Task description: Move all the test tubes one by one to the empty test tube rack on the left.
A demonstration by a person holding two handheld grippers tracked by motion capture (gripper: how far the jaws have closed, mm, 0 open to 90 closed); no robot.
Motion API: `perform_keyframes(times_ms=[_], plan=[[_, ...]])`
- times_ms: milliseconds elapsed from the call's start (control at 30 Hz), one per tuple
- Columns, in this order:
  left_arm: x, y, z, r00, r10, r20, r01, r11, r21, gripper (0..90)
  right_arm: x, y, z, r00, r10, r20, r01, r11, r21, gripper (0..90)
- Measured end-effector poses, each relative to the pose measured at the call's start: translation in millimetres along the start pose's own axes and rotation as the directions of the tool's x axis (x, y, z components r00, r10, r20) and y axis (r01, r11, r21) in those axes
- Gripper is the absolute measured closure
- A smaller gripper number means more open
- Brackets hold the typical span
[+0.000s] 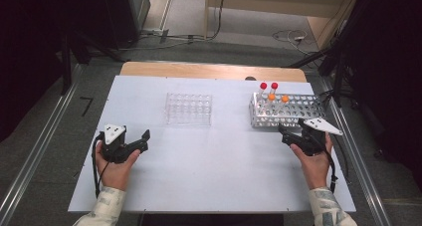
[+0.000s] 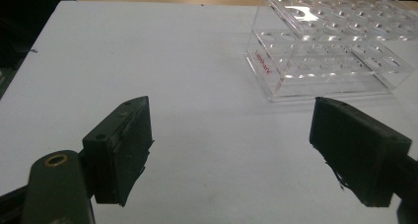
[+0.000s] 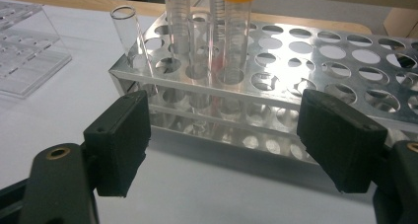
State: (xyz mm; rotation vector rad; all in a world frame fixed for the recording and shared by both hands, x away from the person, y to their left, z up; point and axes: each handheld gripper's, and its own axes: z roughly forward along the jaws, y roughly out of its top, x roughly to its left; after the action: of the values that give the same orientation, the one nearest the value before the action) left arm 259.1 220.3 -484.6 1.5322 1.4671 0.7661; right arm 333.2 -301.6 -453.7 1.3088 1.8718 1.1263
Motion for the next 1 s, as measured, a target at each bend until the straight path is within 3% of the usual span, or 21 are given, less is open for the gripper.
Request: perform_keyframes(times_ms=[233, 500, 1000], plan=[[-0.2, -0.3, 0.5, 1.0000, 0.004, -0.009, -0.004, 1.0000, -0.003, 16.6, 3.6, 6.4, 10.9, 0.9999, -0.008, -0.012, 0.008, 1.000, -0.005, 27.6], [0.1, -0.6, 1.1, 0.9999, 0.003, -0.010, -0.003, 1.0000, 0.001, 16.6, 3.0, 11.8, 26.3, 0.9994, 0.002, -0.036, -0.003, 1.000, -0.025, 48.7], [0.9, -0.8, 1.4, 0.9999, 0.003, -0.013, -0.003, 1.0000, 0.004, 16.6, 8.9, 17.5, 44.7, 0.9991, -0.021, -0.038, 0.020, 1.000, -0.023, 62.4]])
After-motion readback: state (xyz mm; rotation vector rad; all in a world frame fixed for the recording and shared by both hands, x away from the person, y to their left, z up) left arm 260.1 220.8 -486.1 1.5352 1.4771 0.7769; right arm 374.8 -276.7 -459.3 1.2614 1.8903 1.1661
